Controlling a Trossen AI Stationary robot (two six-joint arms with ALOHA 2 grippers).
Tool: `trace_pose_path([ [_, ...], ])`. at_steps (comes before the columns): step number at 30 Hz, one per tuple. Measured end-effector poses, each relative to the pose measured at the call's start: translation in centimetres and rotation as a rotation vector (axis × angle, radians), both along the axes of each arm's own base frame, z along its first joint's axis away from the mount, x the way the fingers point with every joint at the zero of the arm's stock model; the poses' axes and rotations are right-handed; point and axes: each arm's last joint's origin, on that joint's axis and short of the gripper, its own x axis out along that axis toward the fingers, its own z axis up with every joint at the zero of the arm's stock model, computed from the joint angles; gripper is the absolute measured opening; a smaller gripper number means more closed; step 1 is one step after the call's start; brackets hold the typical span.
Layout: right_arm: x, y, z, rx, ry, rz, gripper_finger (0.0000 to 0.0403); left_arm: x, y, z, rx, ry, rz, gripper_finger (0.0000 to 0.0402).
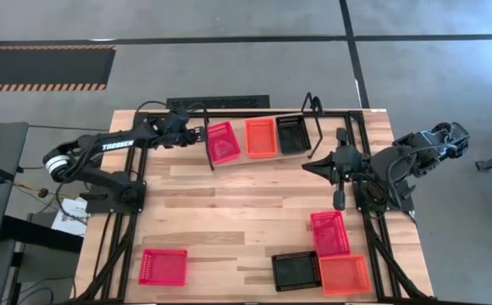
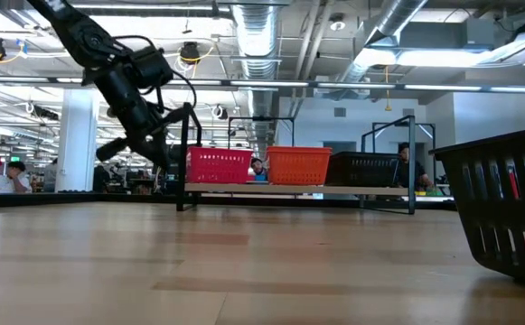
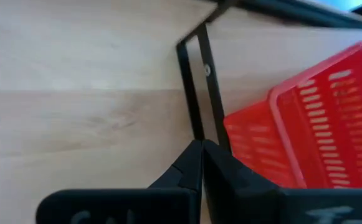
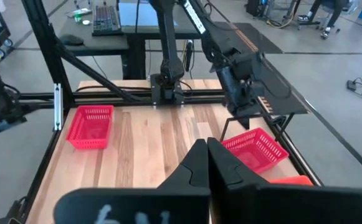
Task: Stack baskets on shelf by color
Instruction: Adjust the bin on the shelf
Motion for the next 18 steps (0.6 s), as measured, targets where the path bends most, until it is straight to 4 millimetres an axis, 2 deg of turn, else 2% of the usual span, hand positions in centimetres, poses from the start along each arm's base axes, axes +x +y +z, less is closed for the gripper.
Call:
trace_pose_path([
  [7, 0.1, 0.1, 0.2, 0.0, -0.019, 0.005, 0.0003, 1.7, 1.0, -0.7, 0.036, -0.087, -0.039, 0.0],
  [18, 0.1, 0.1, 0.2, -0.001, -0.019, 0.006, 0.0003, 2.8, 1.9, 1.3, 0.143, -0.196, -0.026, 0.0],
])
